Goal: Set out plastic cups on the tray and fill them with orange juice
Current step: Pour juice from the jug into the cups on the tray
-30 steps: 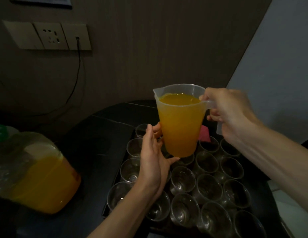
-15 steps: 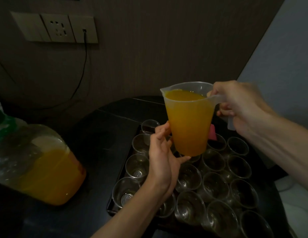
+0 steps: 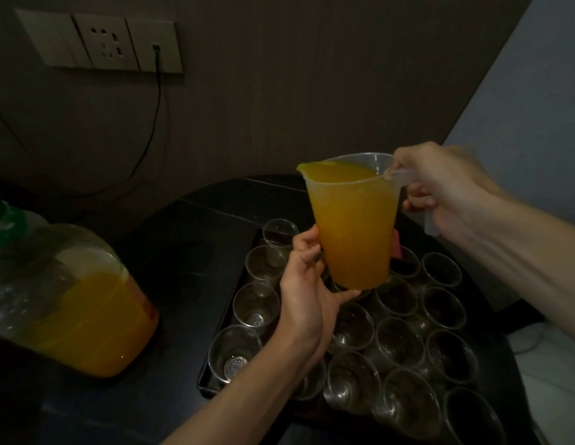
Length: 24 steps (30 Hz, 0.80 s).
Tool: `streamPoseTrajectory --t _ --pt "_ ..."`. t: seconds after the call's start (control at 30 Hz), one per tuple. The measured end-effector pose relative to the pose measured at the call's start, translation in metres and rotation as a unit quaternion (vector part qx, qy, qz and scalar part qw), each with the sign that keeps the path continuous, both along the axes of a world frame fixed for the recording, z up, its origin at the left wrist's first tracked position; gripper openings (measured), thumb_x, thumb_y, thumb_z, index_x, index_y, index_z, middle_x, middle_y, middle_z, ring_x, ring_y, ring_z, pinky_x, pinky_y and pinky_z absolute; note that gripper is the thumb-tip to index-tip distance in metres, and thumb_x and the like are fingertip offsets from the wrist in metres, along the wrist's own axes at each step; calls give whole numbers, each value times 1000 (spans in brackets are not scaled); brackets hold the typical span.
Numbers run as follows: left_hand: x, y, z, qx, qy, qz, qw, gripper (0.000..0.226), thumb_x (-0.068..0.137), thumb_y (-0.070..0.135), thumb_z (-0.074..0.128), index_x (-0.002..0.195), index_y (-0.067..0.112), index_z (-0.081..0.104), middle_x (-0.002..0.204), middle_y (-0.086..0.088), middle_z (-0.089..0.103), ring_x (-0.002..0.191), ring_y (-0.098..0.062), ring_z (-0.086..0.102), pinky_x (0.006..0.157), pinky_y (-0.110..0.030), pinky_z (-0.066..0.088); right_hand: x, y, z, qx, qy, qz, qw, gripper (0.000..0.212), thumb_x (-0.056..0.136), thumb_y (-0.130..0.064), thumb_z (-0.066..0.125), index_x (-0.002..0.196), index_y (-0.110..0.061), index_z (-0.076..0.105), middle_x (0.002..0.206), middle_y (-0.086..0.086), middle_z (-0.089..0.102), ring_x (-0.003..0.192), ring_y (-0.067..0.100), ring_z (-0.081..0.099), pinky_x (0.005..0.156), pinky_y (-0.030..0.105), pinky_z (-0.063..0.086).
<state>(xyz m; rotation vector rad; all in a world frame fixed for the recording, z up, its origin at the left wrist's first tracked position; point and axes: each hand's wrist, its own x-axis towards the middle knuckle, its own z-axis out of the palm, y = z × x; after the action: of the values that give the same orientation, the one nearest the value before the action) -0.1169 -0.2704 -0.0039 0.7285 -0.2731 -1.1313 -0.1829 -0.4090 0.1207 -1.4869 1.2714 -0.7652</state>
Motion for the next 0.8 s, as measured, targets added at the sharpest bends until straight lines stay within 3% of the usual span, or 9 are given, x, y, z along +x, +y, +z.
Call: streamPoseTrajectory --t 0.27,0.47,0.8 --pt "-3 1 -1 2 17 1 1000 56 79 35 48 133 24 55 140 -2 56 130 -29 53 94 -72 48 1 -2 -3 1 19 7 1000 10 82 -10 65 91 -11 60 41 -8 40 31 6 31 46 25 37" --pt "-5 1 0 6 19 2 1000 55 78 33 48 132 25 56 140 0 57 130 -28 53 95 -72 47 1 -3 -1 6 22 10 1000 21 82 -10 65 103 -8 62 52 -3 41 32 6 32 43 23 37" --pt "-7 2 6 15 18 15 1000 55 75 30 49 129 26 57 134 0 58 127 -26 54 96 -71 47 7 -2 1 7 28 13 999 18 84 -10 64 101 -7 64 57 -2 41 35 6 33 41 22 35"
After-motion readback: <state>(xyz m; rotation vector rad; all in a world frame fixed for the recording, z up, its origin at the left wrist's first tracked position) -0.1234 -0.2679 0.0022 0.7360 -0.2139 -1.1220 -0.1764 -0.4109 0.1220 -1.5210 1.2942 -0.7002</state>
